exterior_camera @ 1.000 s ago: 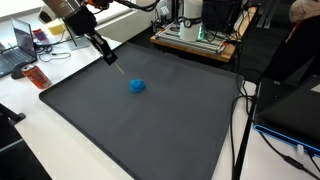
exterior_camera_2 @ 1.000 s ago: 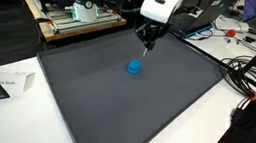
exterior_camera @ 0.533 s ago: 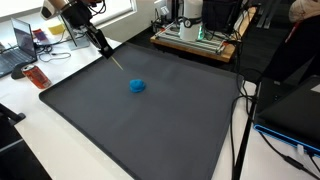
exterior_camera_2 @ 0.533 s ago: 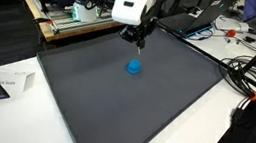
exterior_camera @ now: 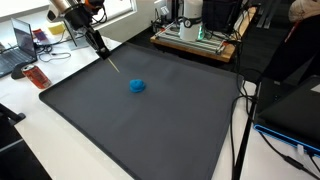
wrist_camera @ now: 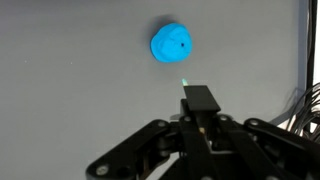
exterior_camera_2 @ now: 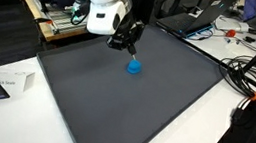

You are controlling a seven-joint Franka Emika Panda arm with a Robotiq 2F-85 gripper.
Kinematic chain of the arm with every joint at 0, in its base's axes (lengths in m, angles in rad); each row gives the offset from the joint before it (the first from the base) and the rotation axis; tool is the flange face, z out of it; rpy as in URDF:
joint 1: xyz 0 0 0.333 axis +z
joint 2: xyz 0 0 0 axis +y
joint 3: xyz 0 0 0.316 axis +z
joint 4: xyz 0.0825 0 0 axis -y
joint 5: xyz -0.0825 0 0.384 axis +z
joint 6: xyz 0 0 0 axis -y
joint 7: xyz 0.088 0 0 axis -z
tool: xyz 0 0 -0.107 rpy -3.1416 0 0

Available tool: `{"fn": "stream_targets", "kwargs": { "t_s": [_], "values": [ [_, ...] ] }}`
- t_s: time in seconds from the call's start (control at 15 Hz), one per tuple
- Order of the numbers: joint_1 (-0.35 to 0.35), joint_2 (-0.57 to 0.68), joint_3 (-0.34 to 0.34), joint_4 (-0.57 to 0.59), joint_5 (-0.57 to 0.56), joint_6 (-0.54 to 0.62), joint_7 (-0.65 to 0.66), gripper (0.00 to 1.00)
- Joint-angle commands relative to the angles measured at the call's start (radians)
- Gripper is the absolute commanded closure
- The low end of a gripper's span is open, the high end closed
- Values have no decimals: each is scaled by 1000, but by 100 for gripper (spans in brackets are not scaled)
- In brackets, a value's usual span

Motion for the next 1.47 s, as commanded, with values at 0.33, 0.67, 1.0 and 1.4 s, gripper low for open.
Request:
{"fn": "stream_targets", "kwargs": {
  "t_s": [0.33, 0.67, 1.0, 1.4],
  "values": [
    [-58, -26, 20, -124, 161, 137, -208, 97],
    [-67, -20, 14, -170, 215, 169, -286, 97],
    [-72, -23, 9, -236, 308, 236, -347, 97],
    [-62, -52, 2, -332, 463, 348, -441, 97]
  ]
}}
